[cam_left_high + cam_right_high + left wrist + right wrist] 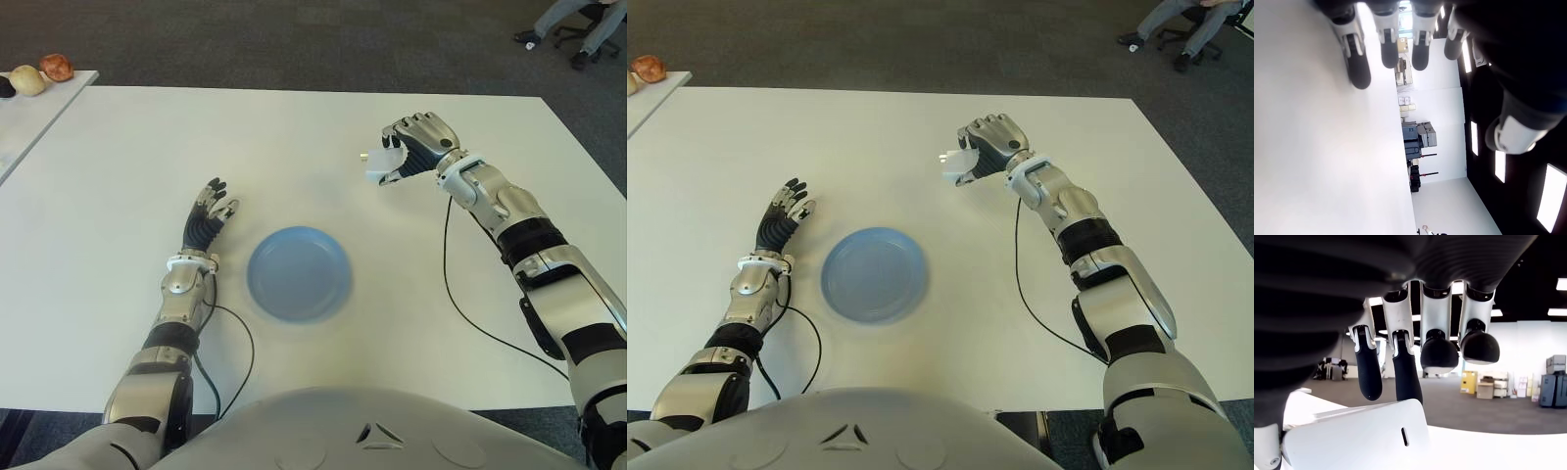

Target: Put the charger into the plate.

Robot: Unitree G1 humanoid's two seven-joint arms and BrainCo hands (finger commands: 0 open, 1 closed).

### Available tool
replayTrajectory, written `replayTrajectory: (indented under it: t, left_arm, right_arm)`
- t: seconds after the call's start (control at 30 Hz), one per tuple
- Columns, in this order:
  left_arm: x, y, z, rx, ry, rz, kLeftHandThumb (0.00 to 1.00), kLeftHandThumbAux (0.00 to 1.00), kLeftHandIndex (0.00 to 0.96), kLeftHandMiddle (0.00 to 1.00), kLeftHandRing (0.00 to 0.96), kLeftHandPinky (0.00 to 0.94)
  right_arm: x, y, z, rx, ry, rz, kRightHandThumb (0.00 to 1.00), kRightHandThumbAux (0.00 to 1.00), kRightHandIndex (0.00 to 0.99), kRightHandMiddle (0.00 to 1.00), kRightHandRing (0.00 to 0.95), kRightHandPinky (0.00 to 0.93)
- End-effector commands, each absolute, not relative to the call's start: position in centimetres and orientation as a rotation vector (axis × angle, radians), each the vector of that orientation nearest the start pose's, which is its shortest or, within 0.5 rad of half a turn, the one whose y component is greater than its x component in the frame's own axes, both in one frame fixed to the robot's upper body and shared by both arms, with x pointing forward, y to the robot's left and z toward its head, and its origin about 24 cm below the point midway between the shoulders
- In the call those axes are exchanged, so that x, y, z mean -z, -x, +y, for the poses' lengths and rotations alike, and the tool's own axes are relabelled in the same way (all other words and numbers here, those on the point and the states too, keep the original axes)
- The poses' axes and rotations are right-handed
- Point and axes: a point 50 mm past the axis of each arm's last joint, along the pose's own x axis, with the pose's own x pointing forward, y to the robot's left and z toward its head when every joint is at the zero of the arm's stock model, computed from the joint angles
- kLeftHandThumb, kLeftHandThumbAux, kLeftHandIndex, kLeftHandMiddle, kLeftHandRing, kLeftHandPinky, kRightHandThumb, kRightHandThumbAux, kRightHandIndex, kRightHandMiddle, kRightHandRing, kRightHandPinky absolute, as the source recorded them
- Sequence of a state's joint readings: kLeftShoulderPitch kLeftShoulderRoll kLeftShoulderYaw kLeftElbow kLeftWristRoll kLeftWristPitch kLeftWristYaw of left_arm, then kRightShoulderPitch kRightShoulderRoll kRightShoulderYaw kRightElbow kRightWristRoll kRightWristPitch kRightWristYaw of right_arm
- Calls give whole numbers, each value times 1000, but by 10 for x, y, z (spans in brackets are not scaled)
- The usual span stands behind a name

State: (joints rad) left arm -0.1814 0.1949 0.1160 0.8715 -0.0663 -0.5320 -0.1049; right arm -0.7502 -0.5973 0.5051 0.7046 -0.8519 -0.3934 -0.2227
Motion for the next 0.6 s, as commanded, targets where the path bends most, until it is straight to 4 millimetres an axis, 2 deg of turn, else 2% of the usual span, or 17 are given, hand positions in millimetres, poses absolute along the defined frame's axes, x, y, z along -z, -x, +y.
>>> replayTrajectory:
  t: [0.03,0.23,0.6]
  left_arm:
    - [86,-213,214,-38,-66,395,0,609,47,114,109,112]
    - [86,-215,212,-39,-67,397,0,607,42,110,104,98]
    - [86,-216,210,-42,-58,398,0,604,45,116,115,127]
  right_arm:
    - [-115,-360,-172,-355,1559,-478,749,707,442,873,861,829]
    - [-116,-359,-170,-359,1565,-491,748,707,442,875,864,843]
    - [-116,-350,-160,-395,1511,-553,748,707,442,879,871,856]
